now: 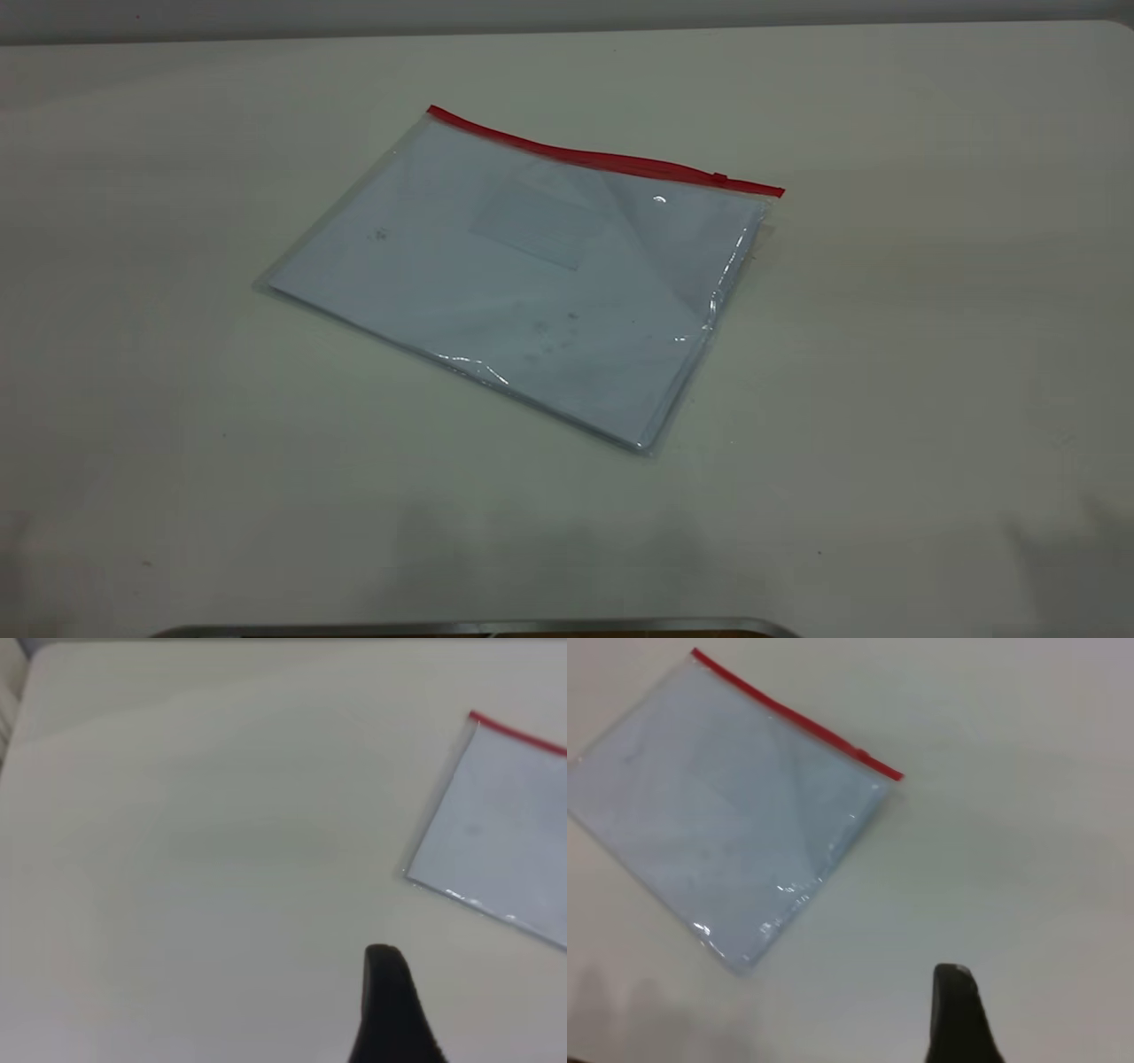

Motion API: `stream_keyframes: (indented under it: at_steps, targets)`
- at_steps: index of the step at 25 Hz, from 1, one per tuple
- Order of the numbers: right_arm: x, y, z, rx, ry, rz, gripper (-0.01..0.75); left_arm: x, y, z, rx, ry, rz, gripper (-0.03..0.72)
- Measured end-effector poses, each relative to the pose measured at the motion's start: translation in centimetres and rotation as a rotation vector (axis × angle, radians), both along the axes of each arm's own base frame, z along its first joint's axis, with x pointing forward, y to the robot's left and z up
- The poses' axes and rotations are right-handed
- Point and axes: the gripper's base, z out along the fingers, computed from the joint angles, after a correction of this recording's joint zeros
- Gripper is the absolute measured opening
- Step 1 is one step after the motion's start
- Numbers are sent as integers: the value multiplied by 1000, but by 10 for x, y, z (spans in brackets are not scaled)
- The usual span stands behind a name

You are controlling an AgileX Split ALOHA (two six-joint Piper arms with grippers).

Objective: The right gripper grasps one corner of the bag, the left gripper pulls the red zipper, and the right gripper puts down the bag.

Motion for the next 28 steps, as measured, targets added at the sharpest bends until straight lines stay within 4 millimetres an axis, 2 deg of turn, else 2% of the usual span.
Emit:
stream_keyframes:
  at_steps: [3, 10, 19, 24, 28]
  targets:
    - [35, 5, -23, 24, 62, 5, 520, 35, -3, -10, 3, 60, -52, 534]
    - [99, 18, -85, 101, 252, 38, 522, 90, -12, -23, -42, 91, -172, 534]
    - [186, 29, -173, 143, 332, 59, 522, 135, -22, -44, -145, 126, -246, 534]
    - [218, 38, -227, 204, 395, 109, 522, 155, -23, -56, -169, 162, -244, 534]
    - [237, 47, -258, 270, 400, 176, 522, 164, -23, -61, -173, 176, -241, 534]
